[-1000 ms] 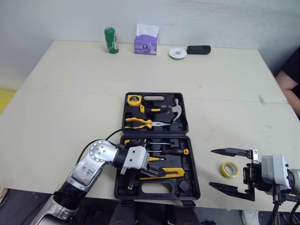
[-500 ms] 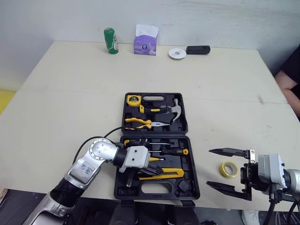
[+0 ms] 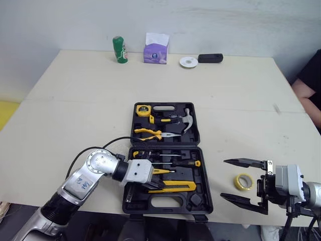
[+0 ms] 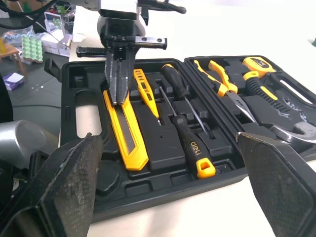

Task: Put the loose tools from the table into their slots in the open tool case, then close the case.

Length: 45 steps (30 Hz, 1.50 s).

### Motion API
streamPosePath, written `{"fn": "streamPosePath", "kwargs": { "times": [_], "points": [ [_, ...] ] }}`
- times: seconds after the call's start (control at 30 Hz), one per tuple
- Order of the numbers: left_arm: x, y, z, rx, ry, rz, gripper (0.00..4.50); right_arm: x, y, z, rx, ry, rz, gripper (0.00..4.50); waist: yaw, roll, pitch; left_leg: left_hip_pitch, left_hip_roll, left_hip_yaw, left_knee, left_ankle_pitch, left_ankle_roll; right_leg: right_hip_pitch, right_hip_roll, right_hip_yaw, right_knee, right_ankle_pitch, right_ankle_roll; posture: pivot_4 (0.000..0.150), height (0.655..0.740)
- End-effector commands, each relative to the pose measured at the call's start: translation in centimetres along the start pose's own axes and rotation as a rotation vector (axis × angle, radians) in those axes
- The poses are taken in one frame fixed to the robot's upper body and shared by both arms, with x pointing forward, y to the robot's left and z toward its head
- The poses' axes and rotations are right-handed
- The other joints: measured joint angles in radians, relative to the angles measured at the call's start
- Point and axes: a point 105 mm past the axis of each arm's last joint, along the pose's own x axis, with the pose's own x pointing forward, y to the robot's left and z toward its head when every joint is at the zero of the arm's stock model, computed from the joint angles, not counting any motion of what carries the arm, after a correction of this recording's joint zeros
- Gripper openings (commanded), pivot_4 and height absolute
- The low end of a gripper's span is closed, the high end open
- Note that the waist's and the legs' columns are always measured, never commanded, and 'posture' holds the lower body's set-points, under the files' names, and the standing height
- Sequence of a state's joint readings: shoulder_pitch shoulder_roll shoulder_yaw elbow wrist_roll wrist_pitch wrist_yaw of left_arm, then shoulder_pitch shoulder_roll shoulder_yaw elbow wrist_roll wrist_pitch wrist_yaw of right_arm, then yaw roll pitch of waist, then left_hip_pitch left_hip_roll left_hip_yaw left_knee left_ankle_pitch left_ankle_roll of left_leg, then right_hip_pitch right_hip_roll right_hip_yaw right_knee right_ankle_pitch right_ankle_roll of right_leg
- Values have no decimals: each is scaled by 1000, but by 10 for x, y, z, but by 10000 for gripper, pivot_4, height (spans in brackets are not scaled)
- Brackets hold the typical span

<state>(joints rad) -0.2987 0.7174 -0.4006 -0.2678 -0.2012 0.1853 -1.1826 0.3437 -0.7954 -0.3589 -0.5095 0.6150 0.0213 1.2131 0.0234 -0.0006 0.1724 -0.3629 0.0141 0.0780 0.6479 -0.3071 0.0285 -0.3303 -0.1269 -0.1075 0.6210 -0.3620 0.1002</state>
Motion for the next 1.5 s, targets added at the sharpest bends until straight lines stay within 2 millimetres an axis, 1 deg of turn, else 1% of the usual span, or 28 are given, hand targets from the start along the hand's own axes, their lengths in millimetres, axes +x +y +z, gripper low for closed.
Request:
{"fn": "streamPosePath", "kwargs": {
  "times": [0.03, 0.07, 0.13, 0.27, 0.3, 0.33, 0.47, 0.5, 0.57, 0.6, 0.63, 0.7, 0.83, 1.07, 1.2, 1.4, 1.5],
  "points": [
    [1, -21, -58, -243, 209, -12, 496, 3, 4, 7, -32, -23, 10, 45000, 0, 2, -1, 5, 0, 0, -1, -1, 1, 5, 0, 0, -2, 0, 0, 1500, 7400],
    [0, -20, -61, -268, 217, 14, 496, 3, 4, 7, -32, -23, 9, 45000, 0, 3, -2, 9, 0, 0, -2, -4, 3, 9, 0, 0, -3, 0, -1, 1500, 7400],
    [-3, -19, -62, -286, 220, 32, 496, 3, 4, 7, -31, -23, 7, 45000, 0, 4, -3, 9, 1, 0, -2, -5, 3, 10, 0, 1, -4, -1, -1, 1500, 7400],
    [-6, -18, -55, -322, 164, 53, 496, 3, 4, 7, -30, -25, 4, 45000, -1, 9, -5, 9, 1, 0, -2, -5, 3, 9, -1, 1, -4, -1, -1, 1500, 7400],
    [-7, -17, -52, -306, 144, 52, 496, 4, 5, 7, -29, -25, 4, 45000, -1, 10, -6, 9, 1, 0, -3, -5, 3, 9, -1, 1, -4, -1, -2, 1500, 7400],
    [-7, -15, -45, -284, 98, 55, 496, 4, 5, 6, -27, -26, 3, 45000, -1, 10, -6, 9, 1, 0, -3, -5, 3, 9, -1, 1, -4, -1, -2, 1500, 7400],
    [-12, -2, -3, -151, -155, 81, 496, 4, 5, 6, -26, -29, 3, 45000, 1, 13, -2, 8, 1, 0, -3, -5, 3, 6, -1, 1, -4, -1, -2, 1500, 7400],
    [-13, -2, 3, -134, -185, 77, 496, 4, 5, 6, -26, -29, 4, 45000, 1, 11, -1, 7, 1, 0, -3, -5, 3, 5, -1, 0, -3, -1, -2, 1500, 7400],
    [-15, -2, 23, -70, -289, 55, 496, 4, 5, 5, -26, -29, 3, 45000, 1, 5, 4, 2, 1, -1, -2, -5, 3, 2, -1, 0, -3, -1, -2, 1500, 7400],
    [-16, -3, 30, -48, -320, 46, 496, 4, 5, 5, -26, -29, 3, 45000, 1, 4, 5, 0, 1, -2, -1, -5, 3, 1, -1, -1, -3, -1, -2, 1500, 7400],
    [-15, -4, 37, -29, -344, 35, 496, 4, 5, 5, -26, -29, 3, 45000, 2, 4, 5, -5, 1, -3, 1, -4, 2, -3, -1, -2, -4, -1, -1, 1500, 7400],
    [-11, -5, 44, -13, -355, 21, 496, 3, 5, 5, -25, -28, 2, 45000, 2, 3, 5, -11, 0, -3, 3, -2, -1, -7, -2, -2, -5, 0, 0, 1500, 7400],
    [3, -3, 46, -25, -307, 7, 496, 2, 6, 5, -20, -25, 1, 45000, 2, 3, 6, -11, -1, -3, 2, -1, 0, -5, -1, -4, -9, 0, 1, 1500, 7400],
    [19, 8, 33, -25, -184, 15, 496, 2, 10, 5, -7, -23, 4, 45000, 3, 0, 9, -10, -2, -3, 2, 0, 1, -3, 0, -4, -8, 2, 4, 1500, 7400],
    [31, 16, 31, -42, -169, 28, 496, 3, 12, 6, 1, -23, 5, 45000, 4, 0, 10, -10, -2, -3, 2, 0, 1, -3, 0, -3, -8, 2, 4, 1500, 7400],
    [38, 16, 32, -36, -167, 13, 496, 2, 15, 5, 16, -19, 8, 45000, 3, -1, 10, -11, -2, -3, 1, 0, 0, -4, 0, -3, -9, 2, 4, 1500, 7400],
    [38, 16, 27, -62, -139, 11, 496, 2, 15, 5, 19, -17, 7, 45000, 3, -1, 10, -10, -2, -3, 2, 0, 0, -3, 0, -4, -9, 2, 4, 1500, 7400]
  ]
}}
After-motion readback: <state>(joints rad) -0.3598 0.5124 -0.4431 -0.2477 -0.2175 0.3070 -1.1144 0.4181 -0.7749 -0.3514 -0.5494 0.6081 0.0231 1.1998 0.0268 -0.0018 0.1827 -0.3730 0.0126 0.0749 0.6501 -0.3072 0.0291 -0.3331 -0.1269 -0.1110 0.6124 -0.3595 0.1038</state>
